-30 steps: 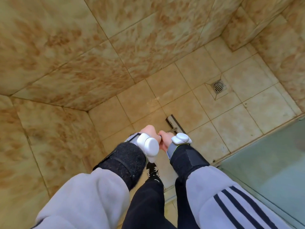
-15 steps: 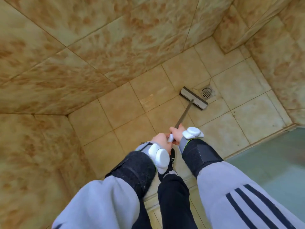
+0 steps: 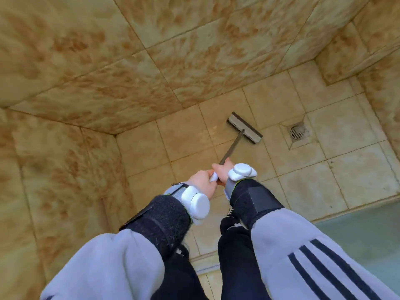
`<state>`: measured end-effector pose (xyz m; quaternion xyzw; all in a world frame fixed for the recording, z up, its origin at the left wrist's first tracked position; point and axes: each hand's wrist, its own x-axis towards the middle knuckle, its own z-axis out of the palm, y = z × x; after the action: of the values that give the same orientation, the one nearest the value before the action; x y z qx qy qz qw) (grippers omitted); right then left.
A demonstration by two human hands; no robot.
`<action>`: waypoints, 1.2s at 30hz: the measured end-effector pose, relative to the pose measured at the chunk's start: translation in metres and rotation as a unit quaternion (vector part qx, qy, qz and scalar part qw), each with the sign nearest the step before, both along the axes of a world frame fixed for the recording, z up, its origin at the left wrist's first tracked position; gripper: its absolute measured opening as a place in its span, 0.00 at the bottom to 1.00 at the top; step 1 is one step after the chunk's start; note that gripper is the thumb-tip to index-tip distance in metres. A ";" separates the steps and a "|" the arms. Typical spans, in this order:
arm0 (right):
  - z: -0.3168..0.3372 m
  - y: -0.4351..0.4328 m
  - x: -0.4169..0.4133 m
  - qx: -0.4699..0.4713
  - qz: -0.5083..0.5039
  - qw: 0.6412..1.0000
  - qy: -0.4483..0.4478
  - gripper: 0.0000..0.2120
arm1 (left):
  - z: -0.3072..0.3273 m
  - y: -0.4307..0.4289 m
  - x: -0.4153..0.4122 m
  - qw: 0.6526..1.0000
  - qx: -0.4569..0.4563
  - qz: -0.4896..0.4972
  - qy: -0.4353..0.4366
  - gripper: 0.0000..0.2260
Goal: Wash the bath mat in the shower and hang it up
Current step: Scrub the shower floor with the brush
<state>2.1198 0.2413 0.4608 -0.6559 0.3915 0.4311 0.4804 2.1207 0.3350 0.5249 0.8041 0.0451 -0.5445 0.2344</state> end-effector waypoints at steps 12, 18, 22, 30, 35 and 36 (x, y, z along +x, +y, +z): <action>0.049 0.249 0.002 0.198 0.042 0.979 0.030 0.17 | 0.044 0.251 -0.009 0.993 0.109 0.009 -0.035 0.14; 0.038 0.233 0.002 0.210 0.044 0.976 0.035 0.17 | 0.030 0.239 -0.002 0.994 0.104 -0.014 -0.017 0.14; 0.025 0.177 0.015 0.171 0.038 0.984 0.032 0.17 | 0.018 0.184 0.016 0.995 0.078 -0.063 -0.015 0.15; -0.030 -0.004 0.042 -0.002 -0.042 0.998 0.056 0.19 | -0.027 0.003 0.056 0.987 0.011 -0.158 -0.005 0.17; -0.058 -0.045 0.034 -0.070 -0.040 0.995 0.061 0.14 | -0.046 -0.043 0.048 0.986 -0.017 -0.166 0.007 0.18; -0.062 -0.045 0.032 -0.074 -0.045 0.995 0.056 0.20 | -0.045 -0.043 0.047 0.988 -0.025 -0.149 0.014 0.19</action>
<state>2.1518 0.1966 0.3983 -0.6460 0.4778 0.4149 0.4268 2.1675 0.2918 0.4795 0.7882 -0.0858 -0.5853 0.1699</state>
